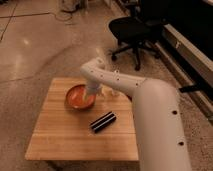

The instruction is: Pick up the ceramic bowl

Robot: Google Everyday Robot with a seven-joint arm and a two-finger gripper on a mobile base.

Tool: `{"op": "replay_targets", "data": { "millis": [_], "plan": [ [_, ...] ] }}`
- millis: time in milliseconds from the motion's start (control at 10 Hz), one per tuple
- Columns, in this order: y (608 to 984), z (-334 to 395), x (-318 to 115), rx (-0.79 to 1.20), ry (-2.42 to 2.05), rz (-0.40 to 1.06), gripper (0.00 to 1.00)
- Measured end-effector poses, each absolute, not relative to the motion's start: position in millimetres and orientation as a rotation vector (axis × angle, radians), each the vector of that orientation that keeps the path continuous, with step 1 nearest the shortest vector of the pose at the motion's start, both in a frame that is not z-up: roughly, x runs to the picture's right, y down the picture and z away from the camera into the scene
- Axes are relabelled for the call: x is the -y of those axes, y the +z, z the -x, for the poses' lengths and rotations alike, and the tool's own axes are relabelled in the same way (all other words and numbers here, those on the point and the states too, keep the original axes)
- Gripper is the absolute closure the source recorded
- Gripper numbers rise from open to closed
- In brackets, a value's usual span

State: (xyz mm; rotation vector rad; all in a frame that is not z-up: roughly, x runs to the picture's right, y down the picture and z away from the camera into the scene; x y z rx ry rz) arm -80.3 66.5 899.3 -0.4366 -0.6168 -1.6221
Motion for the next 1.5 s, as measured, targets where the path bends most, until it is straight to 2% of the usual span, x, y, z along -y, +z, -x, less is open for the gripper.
{"op": "replay_targets", "data": {
  "millis": [400, 500, 600, 800, 900, 1200, 1300, 1500],
  "plan": [
    [919, 100, -111, 0.683, -1.55, 0.478, 0.21],
    [923, 100, -118, 0.689, -1.548, 0.493, 0.24],
    [927, 102, -126, 0.696, -1.547, 0.52, 0.37],
    [931, 103, -131, 0.708, -1.54, 0.54, 0.55],
    [933, 102, -129, 0.706, -1.531, 0.548, 0.67],
    [935, 96, -111, 0.678, -1.484, 0.509, 0.95],
    [934, 96, -108, 0.673, -1.479, 0.501, 0.99],
    [929, 91, -100, 0.658, -1.47, 0.48, 1.0]
  ]
}}
